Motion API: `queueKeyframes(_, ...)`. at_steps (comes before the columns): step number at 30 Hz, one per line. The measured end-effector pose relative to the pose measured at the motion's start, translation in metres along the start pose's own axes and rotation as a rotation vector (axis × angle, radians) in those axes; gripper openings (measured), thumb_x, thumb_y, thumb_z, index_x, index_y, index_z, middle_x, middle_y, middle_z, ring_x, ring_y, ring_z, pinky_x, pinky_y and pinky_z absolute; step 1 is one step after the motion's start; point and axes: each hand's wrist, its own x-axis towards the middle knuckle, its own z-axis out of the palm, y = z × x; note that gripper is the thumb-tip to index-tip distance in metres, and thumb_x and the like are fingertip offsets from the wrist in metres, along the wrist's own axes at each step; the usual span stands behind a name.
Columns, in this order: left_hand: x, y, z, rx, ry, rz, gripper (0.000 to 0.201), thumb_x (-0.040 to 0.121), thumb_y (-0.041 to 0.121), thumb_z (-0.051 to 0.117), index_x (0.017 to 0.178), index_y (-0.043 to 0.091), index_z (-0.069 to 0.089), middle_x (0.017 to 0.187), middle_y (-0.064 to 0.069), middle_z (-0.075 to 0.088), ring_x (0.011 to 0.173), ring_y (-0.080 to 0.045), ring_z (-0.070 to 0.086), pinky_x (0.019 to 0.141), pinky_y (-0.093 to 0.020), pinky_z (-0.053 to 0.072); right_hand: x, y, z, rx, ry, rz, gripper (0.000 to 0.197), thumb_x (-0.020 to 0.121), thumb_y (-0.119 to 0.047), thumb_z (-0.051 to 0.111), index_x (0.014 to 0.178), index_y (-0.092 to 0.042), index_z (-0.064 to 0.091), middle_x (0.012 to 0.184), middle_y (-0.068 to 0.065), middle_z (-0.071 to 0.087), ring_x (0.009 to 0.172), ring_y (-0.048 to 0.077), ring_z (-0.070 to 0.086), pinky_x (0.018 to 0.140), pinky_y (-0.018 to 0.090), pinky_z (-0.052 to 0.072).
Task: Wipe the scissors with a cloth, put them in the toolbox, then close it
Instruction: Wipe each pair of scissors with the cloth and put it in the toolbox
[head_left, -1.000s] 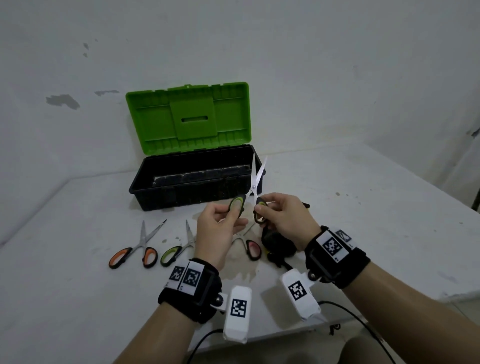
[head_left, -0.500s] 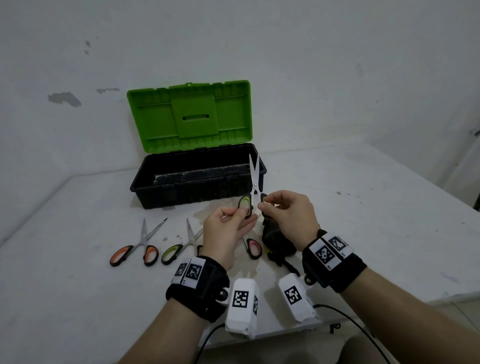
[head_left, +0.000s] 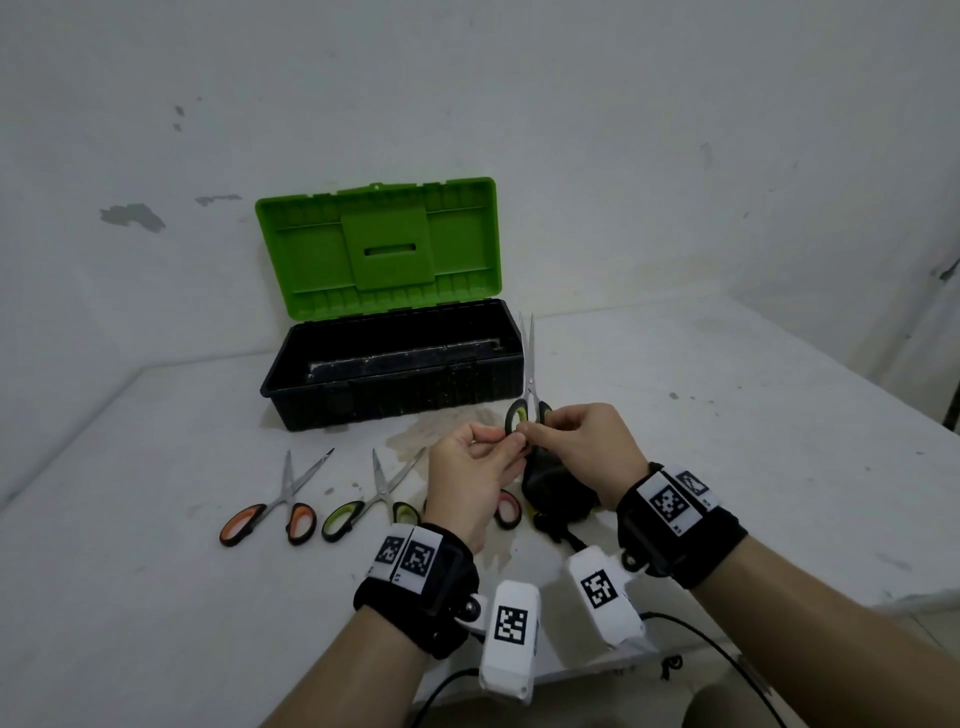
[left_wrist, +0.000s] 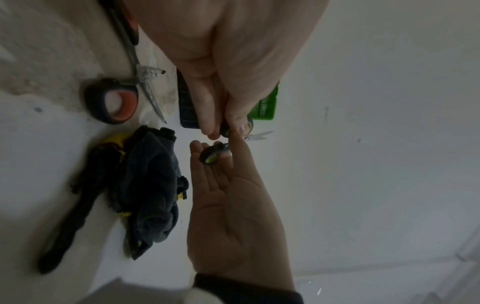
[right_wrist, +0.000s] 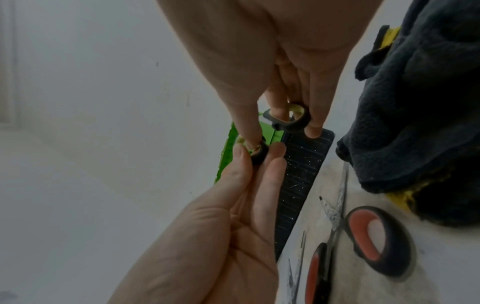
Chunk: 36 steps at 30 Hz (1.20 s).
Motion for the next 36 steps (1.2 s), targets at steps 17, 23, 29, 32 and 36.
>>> queueKeyframes(17,0.085,0.105,-0.133,1.009,0.302,0.403,0.031,0.095,0.027,0.064,0.121,0.01,0.068,0.114,-0.011,0.069,0.102,-0.026,0.064,0.092,-0.032,0.047,0.06,-0.067,-0.004,-0.379,0.026,-0.062,0.028,0.078,-0.038,0.075,0.073,-0.01,0.077,0.064,0.006,0.071,0.052,0.01,0.056,0.044,0.017,0.039)
queueKeyframes(23,0.149,0.122,-0.214,1.307,0.357,0.146,0.048,0.104,0.026,0.045,0.143,-0.002,0.048,0.147,-0.027,0.046,0.137,-0.04,0.043,0.113,-0.04,0.031,0.127,-0.1,0.042,-0.685,-0.078,-0.013,0.046,0.08,-0.048,0.074,0.082,-0.002,0.069,0.069,0.008,0.062,0.064,0.021,0.06,0.046,0.023,0.041)
queueKeyframes(29,0.168,0.109,-0.248,1.153,0.368,0.172,0.024,0.097,0.01,0.054,0.111,0.005,0.074,0.123,-0.019,0.069,0.115,-0.037,0.062,0.104,-0.039,0.046,0.171,-0.111,0.08,-0.874,-0.153,-0.032,0.047,0.087,-0.048,0.067,0.062,-0.012,0.049,0.065,0.004,0.054,0.063,0.021,0.055,0.051,0.026,0.041)
queueKeyframes(32,0.173,0.099,-0.259,0.923,0.389,0.188,0.022,0.094,0.006,0.062,0.112,0.003,0.074,0.109,-0.014,0.074,0.101,-0.03,0.07,0.1,-0.04,0.051,0.182,-0.104,0.088,-1.018,-0.27,-0.04,0.036,0.088,-0.045,0.064,0.077,-0.01,0.062,0.087,0.01,0.067,0.076,0.028,0.065,0.069,0.034,0.056)
queueKeyframes(36,0.183,0.091,-0.269,0.67,0.378,0.149,0.018,0.091,0.007,0.067,0.107,0.002,0.075,0.099,-0.013,0.074,0.093,-0.028,0.072,0.1,-0.046,0.053,0.194,-0.096,0.09,-1.123,-0.412,-0.062,0.033,0.093,-0.031,0.062,0.113,-0.005,0.066,0.098,0.01,0.056,0.086,0.024,0.049,0.068,0.026,0.045)
